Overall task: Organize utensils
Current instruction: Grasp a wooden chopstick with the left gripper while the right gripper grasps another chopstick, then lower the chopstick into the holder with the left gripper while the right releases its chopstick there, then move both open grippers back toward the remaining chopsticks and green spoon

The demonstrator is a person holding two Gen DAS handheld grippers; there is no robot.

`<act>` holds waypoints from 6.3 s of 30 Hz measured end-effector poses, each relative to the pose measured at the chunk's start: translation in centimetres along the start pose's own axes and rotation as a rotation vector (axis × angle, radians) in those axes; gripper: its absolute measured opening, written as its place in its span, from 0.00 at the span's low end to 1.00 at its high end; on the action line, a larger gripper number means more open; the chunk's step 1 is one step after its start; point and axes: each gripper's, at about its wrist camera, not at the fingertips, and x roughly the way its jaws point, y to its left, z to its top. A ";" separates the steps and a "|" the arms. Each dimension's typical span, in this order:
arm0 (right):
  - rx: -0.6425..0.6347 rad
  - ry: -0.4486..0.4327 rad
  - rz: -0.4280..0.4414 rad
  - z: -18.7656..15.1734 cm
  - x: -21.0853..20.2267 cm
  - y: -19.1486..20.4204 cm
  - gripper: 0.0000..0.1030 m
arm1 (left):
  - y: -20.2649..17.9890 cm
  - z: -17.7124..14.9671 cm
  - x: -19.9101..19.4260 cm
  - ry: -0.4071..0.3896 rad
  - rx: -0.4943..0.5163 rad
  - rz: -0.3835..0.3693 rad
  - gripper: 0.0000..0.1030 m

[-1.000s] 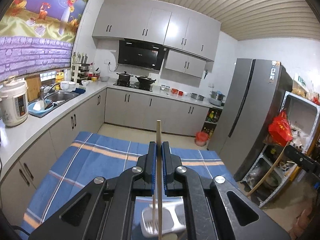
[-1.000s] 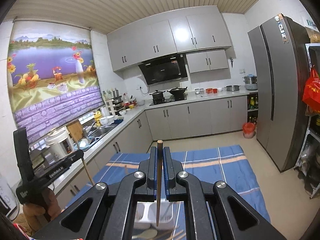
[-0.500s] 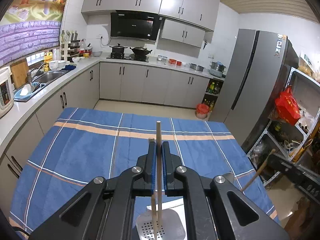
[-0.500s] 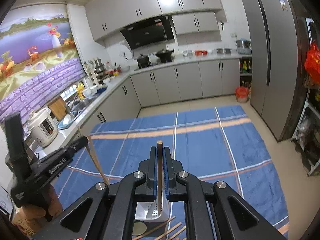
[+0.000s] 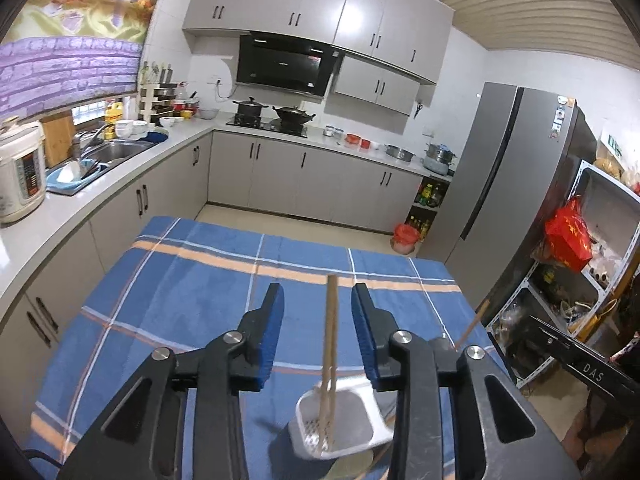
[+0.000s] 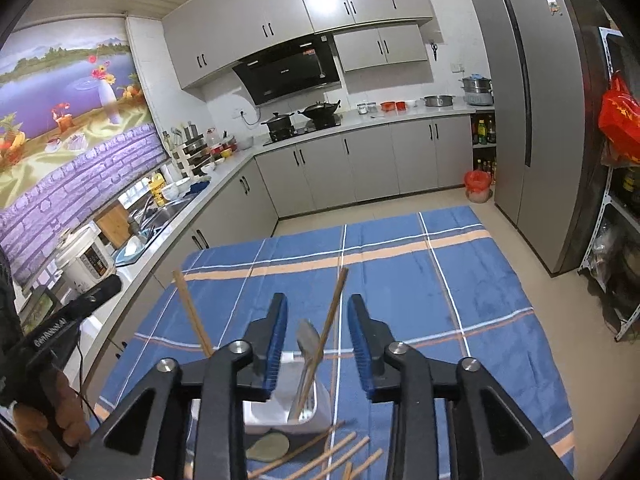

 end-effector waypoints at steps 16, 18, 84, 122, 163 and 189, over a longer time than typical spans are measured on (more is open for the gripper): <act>-0.040 0.499 0.080 -20.1 2.1 -2.1 0.40 | -1.4 -18.7 0.7 0.431 0.214 -0.003 0.36; -0.058 0.505 0.076 -20.7 2.2 -1.5 0.40 | -1.9 -19.8 2.0 0.469 0.245 -0.013 0.36; -0.200 0.706 -0.200 -19.8 1.9 -4.3 0.11 | -2.8 -21.9 4.2 0.632 0.358 -0.012 0.08; -0.017 0.054 0.066 -14.8 -15.7 -2.0 0.07 | -3.3 -12.6 -19.2 0.036 0.126 -0.019 0.06; 0.024 0.014 -0.030 0.5 6.4 1.2 0.08 | -2.6 -0.1 7.5 0.045 0.101 -0.095 0.06; 0.075 0.342 0.037 -14.7 2.8 -3.2 0.43 | 3.8 -10.6 -2.8 0.246 0.079 0.084 0.45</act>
